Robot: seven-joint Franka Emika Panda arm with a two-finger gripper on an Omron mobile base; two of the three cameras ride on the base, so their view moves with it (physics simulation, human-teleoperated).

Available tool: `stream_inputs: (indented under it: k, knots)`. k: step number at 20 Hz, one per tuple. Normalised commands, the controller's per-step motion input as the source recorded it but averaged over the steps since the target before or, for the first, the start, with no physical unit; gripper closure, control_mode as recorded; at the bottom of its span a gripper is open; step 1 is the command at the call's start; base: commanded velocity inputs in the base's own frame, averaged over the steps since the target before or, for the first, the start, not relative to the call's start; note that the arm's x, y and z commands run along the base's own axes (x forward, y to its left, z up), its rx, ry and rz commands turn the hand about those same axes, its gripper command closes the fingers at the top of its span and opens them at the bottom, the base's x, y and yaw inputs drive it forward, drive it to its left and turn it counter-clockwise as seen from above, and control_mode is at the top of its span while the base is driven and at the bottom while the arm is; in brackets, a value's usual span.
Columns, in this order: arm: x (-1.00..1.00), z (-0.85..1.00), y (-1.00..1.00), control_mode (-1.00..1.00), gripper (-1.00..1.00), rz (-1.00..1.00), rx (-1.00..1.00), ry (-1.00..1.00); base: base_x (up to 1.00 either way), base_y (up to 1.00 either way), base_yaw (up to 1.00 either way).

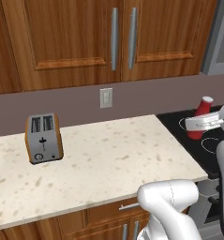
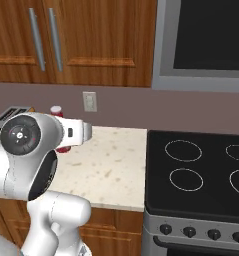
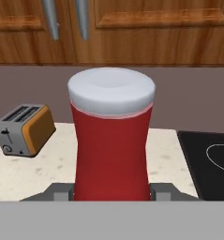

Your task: Take 2 condiments from the cabinet and move them on the counter near the stove.Make sure the condiments are lined up with each other, next to each other.

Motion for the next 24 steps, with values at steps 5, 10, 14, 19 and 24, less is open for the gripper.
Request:
stream_inputs:
  k: [5, 10, 14, 19, 24]
  knots:
    - [0.41, -0.60, -0.22, -1.00, 1.00, 0.07, -0.05, 0.00, 0.00, 0.00, 0.00]
    - [0.61, -0.38, -0.17, -1.00, 1.00, 0.07, -0.05, 0.05, 0.00, 0.00, 0.00]
    - [0.61, -0.32, -0.16, -1.00, 1.00, 0.01, -0.02, 0.09, 0.00, 0.00, 0.00]
    - [0.58, -0.44, -0.20, -1.00, 1.00, 0.00, 0.00, 0.01, 0.00, 0.00, 0.00]
    - [0.54, -0.43, -0.34, -1.00, 1.00, 0.01, 0.00, 0.00, 0.00, 0.00, 0.00]
